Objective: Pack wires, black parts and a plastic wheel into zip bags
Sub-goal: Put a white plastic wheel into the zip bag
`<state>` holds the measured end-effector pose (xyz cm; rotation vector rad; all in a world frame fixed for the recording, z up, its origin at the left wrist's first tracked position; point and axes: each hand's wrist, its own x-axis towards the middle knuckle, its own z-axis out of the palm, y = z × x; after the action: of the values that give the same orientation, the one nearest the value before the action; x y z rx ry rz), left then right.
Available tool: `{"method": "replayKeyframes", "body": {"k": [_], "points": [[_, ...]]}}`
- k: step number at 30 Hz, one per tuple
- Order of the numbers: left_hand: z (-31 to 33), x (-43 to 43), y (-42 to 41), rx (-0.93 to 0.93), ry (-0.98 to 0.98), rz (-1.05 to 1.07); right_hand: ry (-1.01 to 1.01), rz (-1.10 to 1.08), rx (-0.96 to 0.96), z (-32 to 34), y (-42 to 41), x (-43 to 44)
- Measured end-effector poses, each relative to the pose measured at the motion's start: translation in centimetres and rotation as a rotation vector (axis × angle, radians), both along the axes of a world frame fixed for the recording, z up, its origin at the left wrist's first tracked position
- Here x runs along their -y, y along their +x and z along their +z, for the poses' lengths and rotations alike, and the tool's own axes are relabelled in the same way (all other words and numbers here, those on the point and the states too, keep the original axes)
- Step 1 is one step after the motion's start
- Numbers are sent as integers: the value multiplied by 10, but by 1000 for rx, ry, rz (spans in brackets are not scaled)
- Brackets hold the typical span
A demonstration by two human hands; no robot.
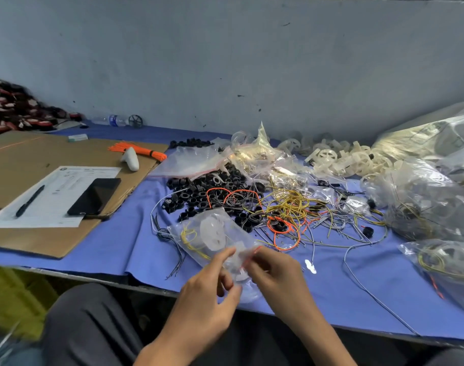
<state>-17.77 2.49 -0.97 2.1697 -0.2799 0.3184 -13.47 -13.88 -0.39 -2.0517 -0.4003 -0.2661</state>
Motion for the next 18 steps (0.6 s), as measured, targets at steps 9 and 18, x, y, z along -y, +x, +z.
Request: {"method": "replayKeyframes", "body": {"k": [9, 18], "points": [[-31, -2, -18, -30, 62, 13, -358, -282, -33, -21, 22, 30], [97, -49, 47, -206, -615, 167, -201, -181, 32, 92, 82, 9]]}}
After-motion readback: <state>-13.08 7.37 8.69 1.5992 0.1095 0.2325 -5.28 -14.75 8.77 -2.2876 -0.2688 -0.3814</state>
